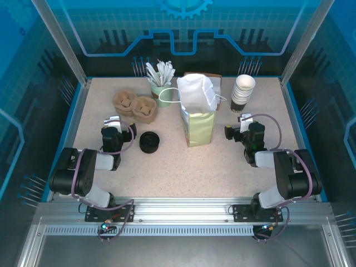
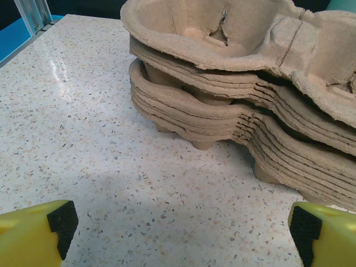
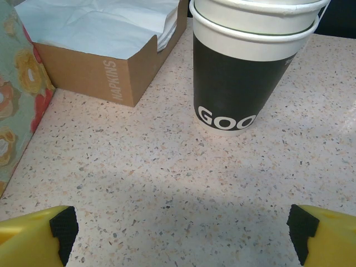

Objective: Pack the takeout coffee

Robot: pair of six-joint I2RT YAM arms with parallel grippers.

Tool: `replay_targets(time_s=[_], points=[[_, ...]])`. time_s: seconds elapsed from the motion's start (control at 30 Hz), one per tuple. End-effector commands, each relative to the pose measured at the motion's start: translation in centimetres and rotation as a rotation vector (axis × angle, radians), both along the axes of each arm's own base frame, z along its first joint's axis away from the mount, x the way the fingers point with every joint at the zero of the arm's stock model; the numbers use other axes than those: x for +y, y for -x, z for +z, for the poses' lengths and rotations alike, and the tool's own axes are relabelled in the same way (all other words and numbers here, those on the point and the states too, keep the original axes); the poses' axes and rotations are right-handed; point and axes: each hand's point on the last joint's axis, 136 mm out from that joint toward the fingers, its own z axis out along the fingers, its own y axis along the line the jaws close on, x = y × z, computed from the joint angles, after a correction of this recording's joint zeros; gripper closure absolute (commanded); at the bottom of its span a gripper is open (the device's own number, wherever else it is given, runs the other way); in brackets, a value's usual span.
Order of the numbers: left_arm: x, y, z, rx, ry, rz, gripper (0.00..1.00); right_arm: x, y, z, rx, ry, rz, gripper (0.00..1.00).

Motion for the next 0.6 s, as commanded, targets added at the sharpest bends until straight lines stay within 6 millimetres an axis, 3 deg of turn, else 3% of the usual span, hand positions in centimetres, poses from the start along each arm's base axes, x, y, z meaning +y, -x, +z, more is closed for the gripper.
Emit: replay_targets(time_s=[0.0, 0.5, 0.57], points=[[-0.2, -0.7, 1.0, -0.033, -0.019, -0.006, 0.01, -0.3, -0.5, 0.8, -0.022, -0.012, -0.017, 0.00], [-0.2, -0.7, 1.0, -0.031, -0.019, -0.005, 0.01, -0.2, -0.5, 0.7, -0.022, -0.017, -0.007, 0.00], [-0.3, -0.7, 1.1, -0.038, -0.020, -0.011, 0.01, 0.9, -0.4, 0.9, -0.015, -0.035, 0.077, 0.00]])
